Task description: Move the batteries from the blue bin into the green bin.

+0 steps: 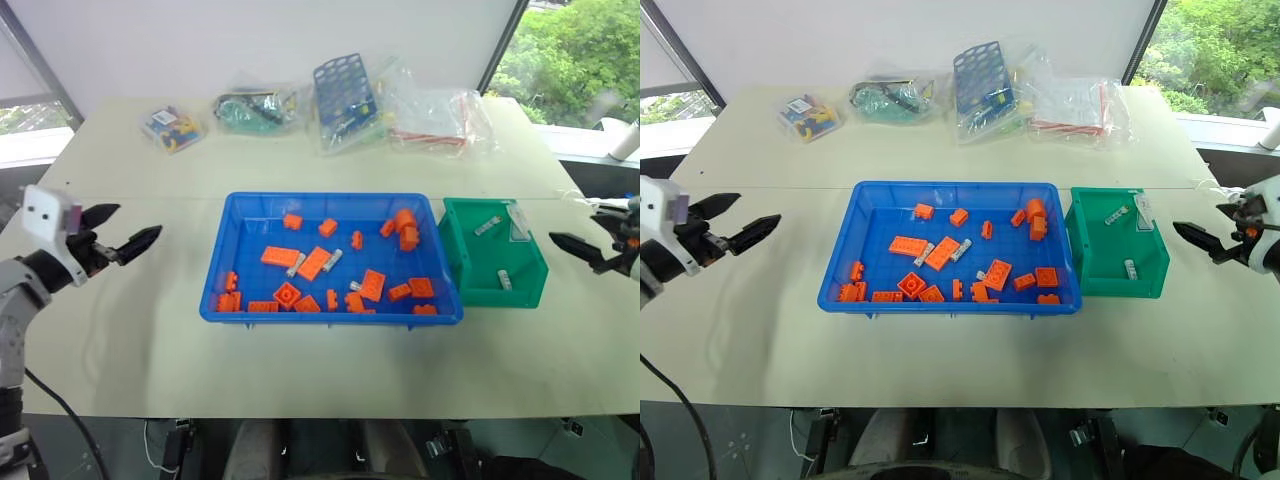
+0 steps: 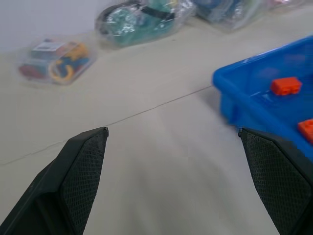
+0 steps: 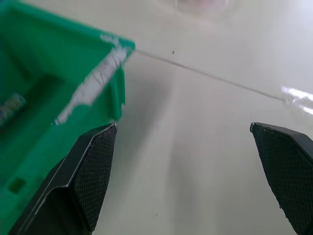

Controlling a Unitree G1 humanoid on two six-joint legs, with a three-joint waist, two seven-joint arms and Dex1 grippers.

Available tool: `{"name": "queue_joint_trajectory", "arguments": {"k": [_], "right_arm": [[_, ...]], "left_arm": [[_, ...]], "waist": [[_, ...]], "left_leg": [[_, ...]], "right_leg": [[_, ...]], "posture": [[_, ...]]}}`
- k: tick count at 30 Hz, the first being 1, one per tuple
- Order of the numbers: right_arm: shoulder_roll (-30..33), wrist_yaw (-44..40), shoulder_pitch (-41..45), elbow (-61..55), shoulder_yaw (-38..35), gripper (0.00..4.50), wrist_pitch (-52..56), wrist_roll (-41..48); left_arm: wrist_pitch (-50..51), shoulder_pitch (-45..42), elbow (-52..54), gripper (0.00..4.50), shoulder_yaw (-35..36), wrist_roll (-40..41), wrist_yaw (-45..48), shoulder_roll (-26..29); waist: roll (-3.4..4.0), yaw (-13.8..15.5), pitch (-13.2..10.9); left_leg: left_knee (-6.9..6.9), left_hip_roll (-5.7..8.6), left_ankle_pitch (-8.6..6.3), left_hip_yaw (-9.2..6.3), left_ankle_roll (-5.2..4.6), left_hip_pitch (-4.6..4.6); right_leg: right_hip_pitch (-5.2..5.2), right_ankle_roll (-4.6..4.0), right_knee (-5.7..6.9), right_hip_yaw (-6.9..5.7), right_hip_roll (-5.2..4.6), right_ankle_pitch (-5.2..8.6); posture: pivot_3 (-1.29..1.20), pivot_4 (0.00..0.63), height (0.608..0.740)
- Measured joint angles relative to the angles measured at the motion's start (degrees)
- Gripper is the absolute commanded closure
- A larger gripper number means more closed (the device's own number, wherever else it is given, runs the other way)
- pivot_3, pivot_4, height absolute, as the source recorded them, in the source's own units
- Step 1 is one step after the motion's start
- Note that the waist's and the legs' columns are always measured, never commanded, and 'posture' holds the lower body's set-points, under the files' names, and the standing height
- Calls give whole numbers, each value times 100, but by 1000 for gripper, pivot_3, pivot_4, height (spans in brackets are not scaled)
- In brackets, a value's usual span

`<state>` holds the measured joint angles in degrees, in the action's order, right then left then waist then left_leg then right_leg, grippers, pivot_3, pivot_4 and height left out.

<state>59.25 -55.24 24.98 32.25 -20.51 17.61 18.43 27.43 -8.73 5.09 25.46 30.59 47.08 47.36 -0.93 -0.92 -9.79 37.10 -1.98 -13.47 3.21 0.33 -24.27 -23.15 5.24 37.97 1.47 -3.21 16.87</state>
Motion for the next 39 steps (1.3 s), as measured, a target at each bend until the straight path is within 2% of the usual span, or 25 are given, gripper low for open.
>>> {"name": "queue_joint_trajectory", "arguments": {"k": [5, 8, 12, 14, 18, 21, 27, 35, 39], "right_arm": [[-9, -412, 634, -1389, 386, 17, 1014, 488], [-257, -522, 1156, -2383, 788, 17, 1640, 808], [-1236, -499, 1752, -3459, 1830, 17, 2182, 1024], [-1748, -406, 2029, -3598, 2315, 17, 2345, 1005], [-3207, -10, 2617, -3437, 3688, 17, 2475, 510], [-3717, 160, 2765, -2874, 4315, 17, 2464, 49], [-4722, 421, 3253, -1471, 4961, 17, 2227, -717], [-5173, 526, 3663, 213, 4950, 17, 1615, -1355], [-5205, 423, 3691, 519, 4934, 17, 1468, -1515]], "left_arm": [[420, -15, 671, 0, -158, 515, 633, 356], [611, -30, 1020, 0, -203, 770, 1015, 615], [702, 86, 1192, 0, -338, 838, 1500, 931], [700, 140, 1142, 0, -398, 829, 1654, 997], [677, 110, 1090, 0, -433, 820, 1896, 1093], [671, 148, 1079, 0, -431, 803, 1930, 1103], [581, 200, 1150, 0, -432, 745, 1890, 1066], [586, 500, 1487, 0, -358, 764, 1705, 985], [598, 585, 1577, 0, -267, 797, 1642, 984]], "waist": [[7, -38, -4], [7, -27, -4], [7, -26, -5], [6, -13, -5], [2, -19, -4], [-4, 35, -5], [-9, -29, -3], [-9, -52, -3], [-9, -99, -3]], "left_leg": [[-2, -6, 0, 0, 0, -2], [-2, -6, 0, -4, 0, -2], [-4, -7, 0, -4, 0, -8], [-1, -5, 0, -4, 0, -17], [-1, -6, 0, -4, 0, -23], [4, 13, 0, -6, 0, -30], [3, 14, 1, -2, 0, -28], [-2, 12, 0, -7, 1, -26], [-4, 12, 0, -9, 2, -26]], "right_leg": [[-8, 0, 4, 1, -1, 0], [-8, -2, 2, 0, -2, 1], [-15, -4, 2, -1, -4, 2], [-24, -4, 3, -2, -6, 2], [-33, -5, 8, -5, -2, 2], [-30, -6, 6, -15, -15, 2], [-32, -4, 10, -15, -19, 1], [-32, -4, 11, -20, -26, 1], [-32, -4, 10, -21, -30, 1]], "posture": [[0, 150, 739], [0, 150, 739], [0, 150, 739], [0, 150, 739], [0, 150, 739], [0, 150, 739], [0, 150, 739], [0, 150, 739], [0, 150, 739]]}}
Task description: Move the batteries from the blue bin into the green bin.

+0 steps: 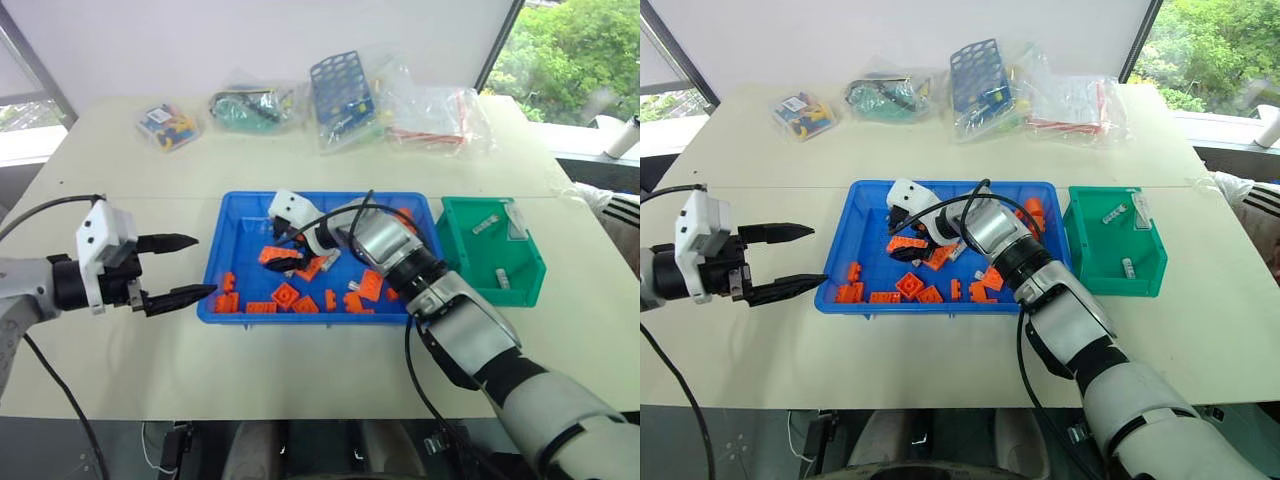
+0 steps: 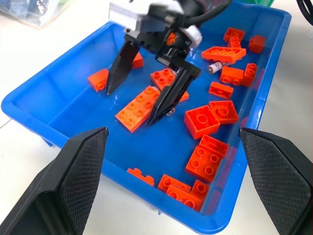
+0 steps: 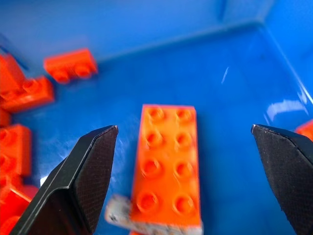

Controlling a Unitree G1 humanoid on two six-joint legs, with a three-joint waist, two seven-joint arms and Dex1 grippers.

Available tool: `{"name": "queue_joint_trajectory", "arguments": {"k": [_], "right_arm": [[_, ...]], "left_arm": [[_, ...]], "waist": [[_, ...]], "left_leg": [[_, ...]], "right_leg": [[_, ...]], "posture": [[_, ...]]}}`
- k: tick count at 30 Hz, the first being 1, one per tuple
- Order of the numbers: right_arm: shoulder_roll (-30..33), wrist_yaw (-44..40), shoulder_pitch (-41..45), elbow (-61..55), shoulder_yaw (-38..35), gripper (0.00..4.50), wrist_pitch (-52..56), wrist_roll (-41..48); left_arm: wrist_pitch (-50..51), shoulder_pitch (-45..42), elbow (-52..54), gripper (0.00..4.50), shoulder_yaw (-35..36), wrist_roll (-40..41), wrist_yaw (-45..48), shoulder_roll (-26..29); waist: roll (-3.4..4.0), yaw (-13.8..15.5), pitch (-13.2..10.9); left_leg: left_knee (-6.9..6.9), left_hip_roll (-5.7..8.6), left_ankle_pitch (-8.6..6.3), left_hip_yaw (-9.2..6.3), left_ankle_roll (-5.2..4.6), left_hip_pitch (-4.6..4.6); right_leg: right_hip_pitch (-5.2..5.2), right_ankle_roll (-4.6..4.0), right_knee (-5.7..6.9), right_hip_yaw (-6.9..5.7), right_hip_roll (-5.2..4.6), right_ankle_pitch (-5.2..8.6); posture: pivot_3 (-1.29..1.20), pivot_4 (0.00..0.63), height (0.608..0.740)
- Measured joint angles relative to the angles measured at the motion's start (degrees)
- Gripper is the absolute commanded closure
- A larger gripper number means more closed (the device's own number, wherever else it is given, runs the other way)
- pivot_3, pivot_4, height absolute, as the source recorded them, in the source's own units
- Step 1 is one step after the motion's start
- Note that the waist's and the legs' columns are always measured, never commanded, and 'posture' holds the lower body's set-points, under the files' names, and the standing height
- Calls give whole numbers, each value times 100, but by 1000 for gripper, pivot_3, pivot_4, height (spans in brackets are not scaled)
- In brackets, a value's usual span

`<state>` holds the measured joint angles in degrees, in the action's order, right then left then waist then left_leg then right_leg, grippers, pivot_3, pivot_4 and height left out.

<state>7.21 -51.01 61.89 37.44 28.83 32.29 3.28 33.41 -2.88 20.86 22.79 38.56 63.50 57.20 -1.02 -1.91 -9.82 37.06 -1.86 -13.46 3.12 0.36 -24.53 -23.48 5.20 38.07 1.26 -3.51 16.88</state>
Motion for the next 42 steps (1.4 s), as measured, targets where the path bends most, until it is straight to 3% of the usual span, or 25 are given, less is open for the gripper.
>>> {"name": "queue_joint_trajectory", "arguments": {"k": [2, 5, 11, 22, 26, 29, 31, 37, 42], "right_arm": [[-5, -71, -4, -11, 0, 17, -7, -48], [-22, -102, -79, -15, 0, 783, -19, -133], [-137, -101, -121, -115, -161, 3520, -5, -191], [-780, 479, -5, 264, -548, 3520, -458, -304], [-521, 567, -25, 65, -499, 3520, -409, -528], [-95, 441, -248, -825, -545, 2738, 173, -531], [63, 368, -584, -1596, -543, 1829, 702, -504], [175, 337, -1128, -2650, -418, 1829, 1859, -345], [185, 523, -1297, -2708, -432, 1829, 2021, -295]], "left_arm": [[1, -9, 1, 0, 54, 28, -14, 0], [1, -52, -1, 0, 53, 35, -49, 0], [5, -364, -58, 0, -92, 38, -115, 1], [3, -735, -261, 0, -433, 20, -121, -3], [6, -821, -263, 0, -443, 27, -130, -3], [9, -781, -261, 0, -442, 32, -108, -3], [3, -716, -259, 0, -460, 29, -91, -10], [-23, -725, -267, 0, -688, 17, 3, -141], [-63, -993, -314, 0, -908, -59, 73, -162]], "waist": [[0, -48, 0], [0, -71, 0], [1, -75, 0], [1, -113, 0], [2, -89, -1], [0, -77, 0], [0, -90, 0], [0, -150, 0], [0, -150, 0]], "left_leg": [[-2, 0, 0, -2, 1, 0], [-6, 0, 0, -5, 1, 1], [-9, -1, 0, -5, 3, 1], [-20, 0, 3, -6, 13, 0], [-21, 6, 4, -7, 15, -3], [-25, 6, 3, -7, 15, -4], [-35, 5, 4, -6, 15, -3], [-64, 5, 21, -7, 38, -1], [-64, 6, 22, -5, 37, -1]], "right_leg": [[0, 0, 0, -1, -2, 0], [-1, 0, 0, -1, -2, 0], [-3, 0, 0, -1, -4, 0], [-9, -3, -1, 0, -11, 0], [-9, -4, -6, -2, -25, 1], [-9, -6, -11, -4, -30, 1], [-15, -7, -11, -4, -30, 2], [-30, -16, -5, -3, -28, 5], [-29, -16, -6, -4, -25, 5]], "posture": [[0, 150, 739], [0, 150, 739], [0, 150, 739], [0, 150, 739], [0, 150, 739], [0, 150, 739], [0, 150, 739], [0, 150, 739], [0, 150, 739]]}}
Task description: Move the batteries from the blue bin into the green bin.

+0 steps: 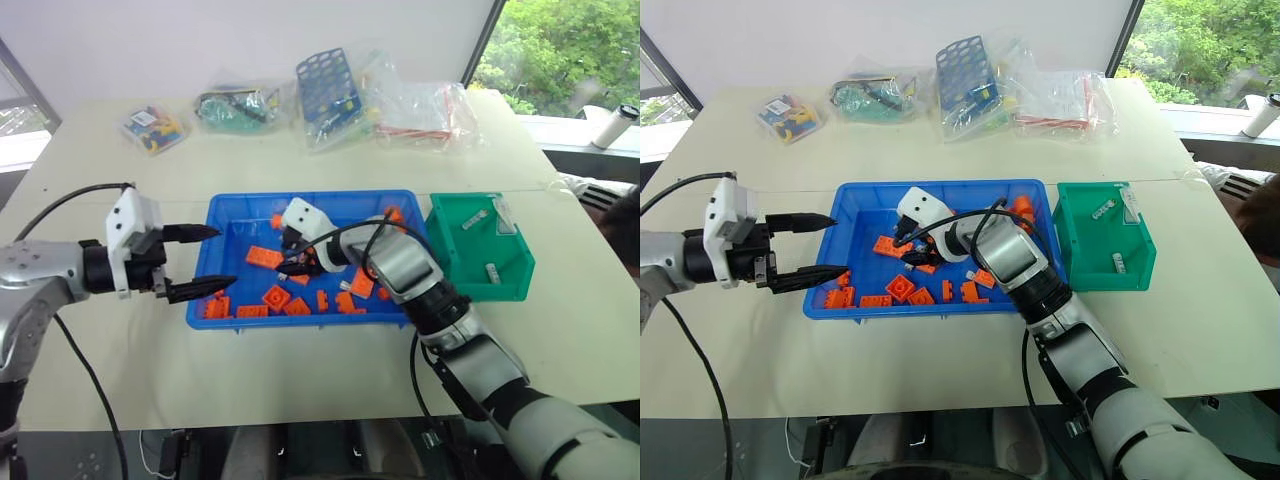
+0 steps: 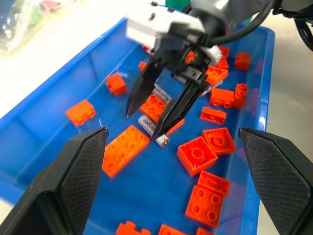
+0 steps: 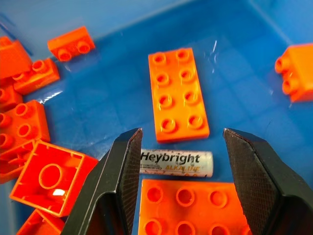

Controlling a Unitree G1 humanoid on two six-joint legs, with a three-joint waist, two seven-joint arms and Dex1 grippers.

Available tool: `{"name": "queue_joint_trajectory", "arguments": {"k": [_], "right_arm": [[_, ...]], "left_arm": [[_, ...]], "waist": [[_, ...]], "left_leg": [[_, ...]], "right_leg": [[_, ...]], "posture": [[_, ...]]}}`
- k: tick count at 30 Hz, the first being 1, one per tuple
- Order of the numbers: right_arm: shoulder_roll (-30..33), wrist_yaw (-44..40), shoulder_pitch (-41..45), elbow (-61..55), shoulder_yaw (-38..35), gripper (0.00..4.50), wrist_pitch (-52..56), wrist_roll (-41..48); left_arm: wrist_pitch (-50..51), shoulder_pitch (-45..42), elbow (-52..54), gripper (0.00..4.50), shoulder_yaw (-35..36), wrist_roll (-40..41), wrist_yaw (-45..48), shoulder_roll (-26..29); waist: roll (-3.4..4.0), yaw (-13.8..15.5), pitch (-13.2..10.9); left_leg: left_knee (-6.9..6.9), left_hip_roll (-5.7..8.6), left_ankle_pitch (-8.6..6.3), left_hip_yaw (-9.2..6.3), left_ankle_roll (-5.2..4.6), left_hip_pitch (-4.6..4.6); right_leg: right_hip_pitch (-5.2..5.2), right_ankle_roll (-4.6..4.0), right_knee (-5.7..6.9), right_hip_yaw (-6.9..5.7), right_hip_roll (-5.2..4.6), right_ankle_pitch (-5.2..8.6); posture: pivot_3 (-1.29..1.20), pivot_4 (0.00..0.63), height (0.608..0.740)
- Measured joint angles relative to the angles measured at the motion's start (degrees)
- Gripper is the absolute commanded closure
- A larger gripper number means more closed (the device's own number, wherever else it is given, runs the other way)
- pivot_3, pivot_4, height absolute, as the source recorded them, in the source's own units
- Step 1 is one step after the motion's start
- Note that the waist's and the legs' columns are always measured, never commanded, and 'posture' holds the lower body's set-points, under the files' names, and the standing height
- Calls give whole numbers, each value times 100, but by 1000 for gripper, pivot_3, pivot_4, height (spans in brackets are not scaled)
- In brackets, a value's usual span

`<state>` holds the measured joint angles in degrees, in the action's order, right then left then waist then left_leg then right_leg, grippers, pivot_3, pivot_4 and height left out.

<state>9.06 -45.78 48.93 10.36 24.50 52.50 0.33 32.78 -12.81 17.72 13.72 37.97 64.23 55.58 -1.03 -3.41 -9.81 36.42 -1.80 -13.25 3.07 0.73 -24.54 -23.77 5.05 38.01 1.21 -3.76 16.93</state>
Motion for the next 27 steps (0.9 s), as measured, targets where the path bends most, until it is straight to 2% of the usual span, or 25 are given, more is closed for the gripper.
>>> {"name": "queue_joint_trajectory", "arguments": {"k": [11, 15, 27], "right_arm": [[71, 172, -155, -209, 14, 1829, 34, 76], [83, 346, -179, -225, 67, 30, -93, 30], [382, 243, -481, -864, 170, 30, 168, 202]], "left_arm": [[-59, -220, -208, 0, -154, -104, 181, -2], [-66, -296, -299, 0, -157, -127, 222, 0], [-77, -357, -333, 0, -174, -195, 289, -4]], "waist": [[-1, 21, 1], [-1, 41, 1], [-3, 95, 1]], "left_leg": [[6, -2, 1, 0, -3, 4], [10, -3, 2, 1, -3, 4], [18, -4, 2, 0, -4, 3]], "right_leg": [[7, 3, 1, -8, 21, -1], [7, 4, 4, -9, 34, -1], [11, 4, 5, -10, 42, -1]], "posture": [[0, 150, 739], [0, 150, 739], [0, 150, 739]]}}
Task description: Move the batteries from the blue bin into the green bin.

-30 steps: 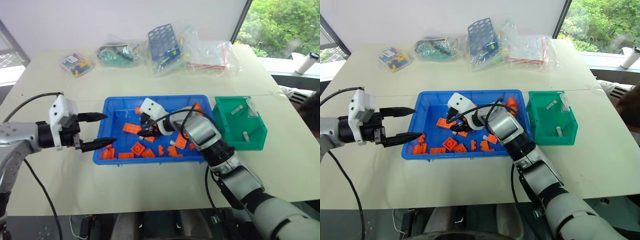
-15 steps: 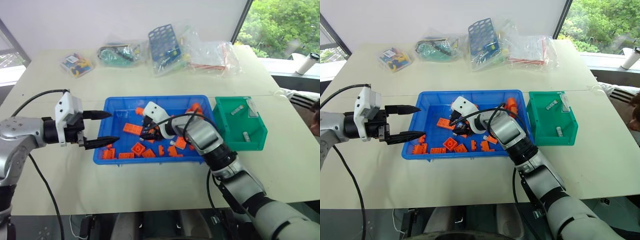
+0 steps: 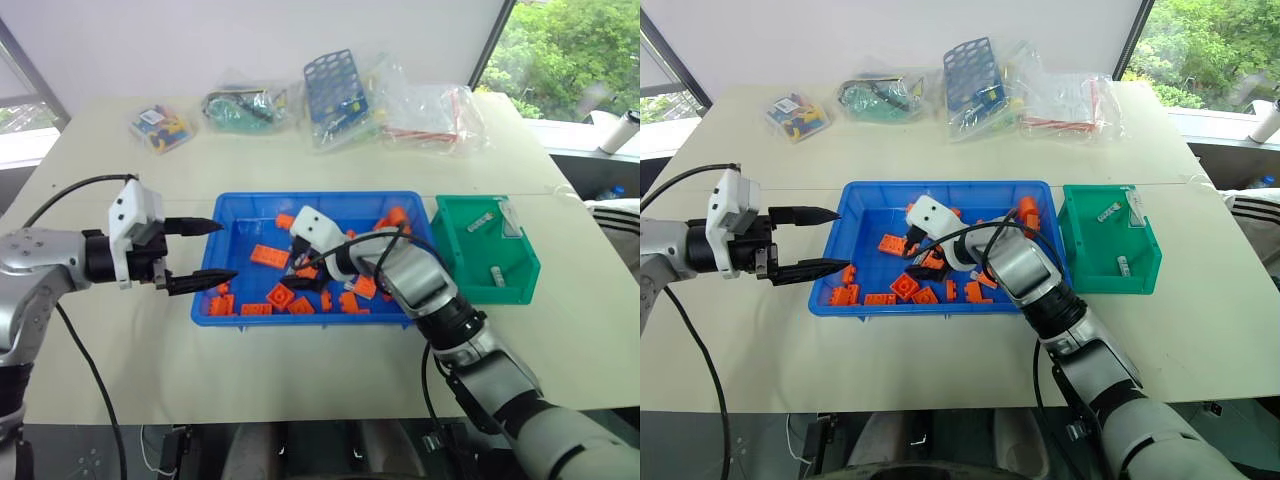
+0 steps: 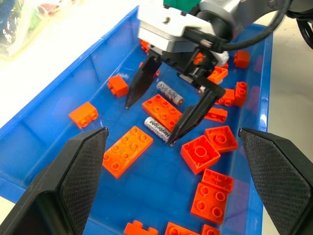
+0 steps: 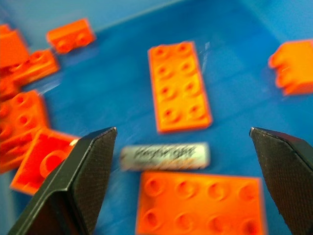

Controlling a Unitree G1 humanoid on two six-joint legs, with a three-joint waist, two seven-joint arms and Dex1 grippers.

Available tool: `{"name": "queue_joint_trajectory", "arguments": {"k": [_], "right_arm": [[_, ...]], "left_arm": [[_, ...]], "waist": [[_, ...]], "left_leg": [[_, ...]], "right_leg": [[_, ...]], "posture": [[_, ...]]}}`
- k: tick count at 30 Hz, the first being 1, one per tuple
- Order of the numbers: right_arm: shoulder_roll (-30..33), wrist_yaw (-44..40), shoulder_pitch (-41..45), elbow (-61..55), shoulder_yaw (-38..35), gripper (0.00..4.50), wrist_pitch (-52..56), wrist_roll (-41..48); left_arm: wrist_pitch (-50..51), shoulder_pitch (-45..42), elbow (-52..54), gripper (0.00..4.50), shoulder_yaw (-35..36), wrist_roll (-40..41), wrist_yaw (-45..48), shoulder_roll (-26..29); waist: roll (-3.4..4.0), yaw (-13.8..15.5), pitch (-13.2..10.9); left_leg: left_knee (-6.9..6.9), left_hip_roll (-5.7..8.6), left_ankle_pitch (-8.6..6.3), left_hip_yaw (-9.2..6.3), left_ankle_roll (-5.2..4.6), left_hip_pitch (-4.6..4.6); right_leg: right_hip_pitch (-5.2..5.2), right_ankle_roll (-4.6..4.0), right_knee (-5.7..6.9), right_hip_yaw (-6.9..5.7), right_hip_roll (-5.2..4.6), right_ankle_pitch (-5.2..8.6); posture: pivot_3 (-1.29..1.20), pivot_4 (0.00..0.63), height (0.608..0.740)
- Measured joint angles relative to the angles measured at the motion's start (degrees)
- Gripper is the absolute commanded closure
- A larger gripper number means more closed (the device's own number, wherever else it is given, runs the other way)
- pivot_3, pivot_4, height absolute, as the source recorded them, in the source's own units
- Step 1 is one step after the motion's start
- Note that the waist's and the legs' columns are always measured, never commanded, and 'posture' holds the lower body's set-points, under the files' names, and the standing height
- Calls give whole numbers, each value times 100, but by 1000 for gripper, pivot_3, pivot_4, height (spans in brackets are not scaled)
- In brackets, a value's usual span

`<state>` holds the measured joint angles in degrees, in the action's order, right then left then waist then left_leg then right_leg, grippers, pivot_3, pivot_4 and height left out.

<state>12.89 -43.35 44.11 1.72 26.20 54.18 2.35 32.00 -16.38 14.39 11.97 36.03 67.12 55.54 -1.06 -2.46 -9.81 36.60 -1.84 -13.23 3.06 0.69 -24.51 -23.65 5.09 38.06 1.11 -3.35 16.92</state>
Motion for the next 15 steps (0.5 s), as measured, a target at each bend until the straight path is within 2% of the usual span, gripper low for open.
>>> {"name": "queue_joint_trajectory", "arguments": {"k": [4, 14, 15], "right_arm": [[71, -64, -55, -81, 78, 30, -59, 20], [-18, -9, 134, 825, 138, 30, -903, -105], [-25, -11, 145, 881, 134, 529, -968, -106]], "left_arm": [[-10, -29, -4, 0, -6, -38, 27, -1], [-6, -168, -33, 0, -106, -47, 60, -1], [-6, -171, -33, 0, -113, -46, 60, -1]], "waist": [[-1, -6, 1], [-2, -5, 1], [-2, -5, 1]], "left_leg": [[1, -4, 0, -2, 0, 4], [14, -6, 0, -6, -1, 8], [15, -6, -1, -5, -1, 8]], "right_leg": [[3, 0, 1, 0, 7, 0], [14, 0, 4, 0, 12, 0], [15, 0, 4, 0, 12, 0]], "posture": [[0, 150, 739], [0, 150, 739], [0, 150, 739]]}}
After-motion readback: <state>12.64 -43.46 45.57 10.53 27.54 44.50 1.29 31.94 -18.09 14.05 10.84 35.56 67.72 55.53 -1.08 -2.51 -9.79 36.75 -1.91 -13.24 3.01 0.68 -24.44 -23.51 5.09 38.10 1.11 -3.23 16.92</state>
